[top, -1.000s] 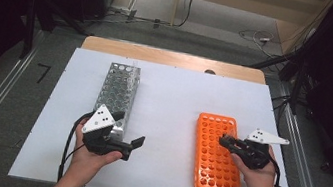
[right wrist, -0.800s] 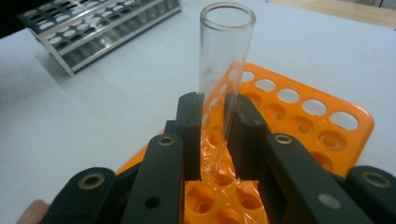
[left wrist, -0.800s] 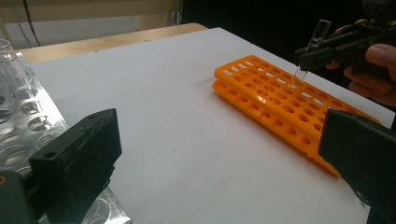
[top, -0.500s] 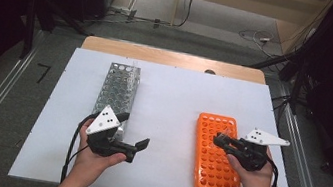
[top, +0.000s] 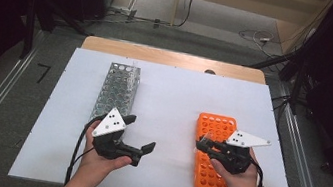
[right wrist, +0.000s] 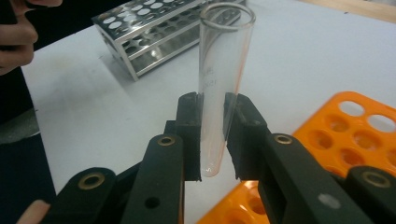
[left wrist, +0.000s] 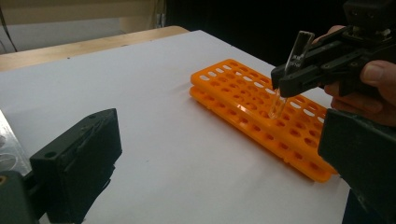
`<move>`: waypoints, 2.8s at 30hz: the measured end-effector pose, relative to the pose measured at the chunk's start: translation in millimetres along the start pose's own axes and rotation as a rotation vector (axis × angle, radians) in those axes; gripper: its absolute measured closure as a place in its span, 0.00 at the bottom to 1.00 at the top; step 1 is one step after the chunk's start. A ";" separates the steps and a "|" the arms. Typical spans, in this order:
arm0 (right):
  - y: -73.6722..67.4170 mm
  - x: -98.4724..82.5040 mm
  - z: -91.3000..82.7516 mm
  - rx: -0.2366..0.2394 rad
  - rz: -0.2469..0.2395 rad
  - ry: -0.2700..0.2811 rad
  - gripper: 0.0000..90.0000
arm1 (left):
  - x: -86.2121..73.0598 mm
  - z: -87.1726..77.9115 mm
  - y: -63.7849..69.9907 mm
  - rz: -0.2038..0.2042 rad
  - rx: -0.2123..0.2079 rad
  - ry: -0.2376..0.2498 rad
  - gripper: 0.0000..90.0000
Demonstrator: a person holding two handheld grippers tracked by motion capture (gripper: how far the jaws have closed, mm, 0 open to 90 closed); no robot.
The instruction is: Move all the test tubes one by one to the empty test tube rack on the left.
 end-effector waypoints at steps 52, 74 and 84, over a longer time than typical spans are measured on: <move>-78.0 3.7 48.8 0.185 -0.108 -0.076 0.82 | -5.6 29.1 46.7 0.053 -0.199 -0.024 0.82; -64.1 2.8 41.1 0.163 -0.088 -0.062 0.34 | -0.5 22.7 31.5 0.044 -0.140 0.001 0.84; -25.9 2.0 14.8 0.089 -0.016 0.015 0.02 | 5.2 12.5 9.6 0.033 -0.086 0.018 0.84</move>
Point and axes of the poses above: each handheld gripper's, and its own axes: z roughly forward along the jaws, x roughly out of its top, y roughly to its right, the point moved 4 cm from there along z, roughly forward along the jaws, and after that the axes turned 4 degrees about y, right-handed, at the moved point
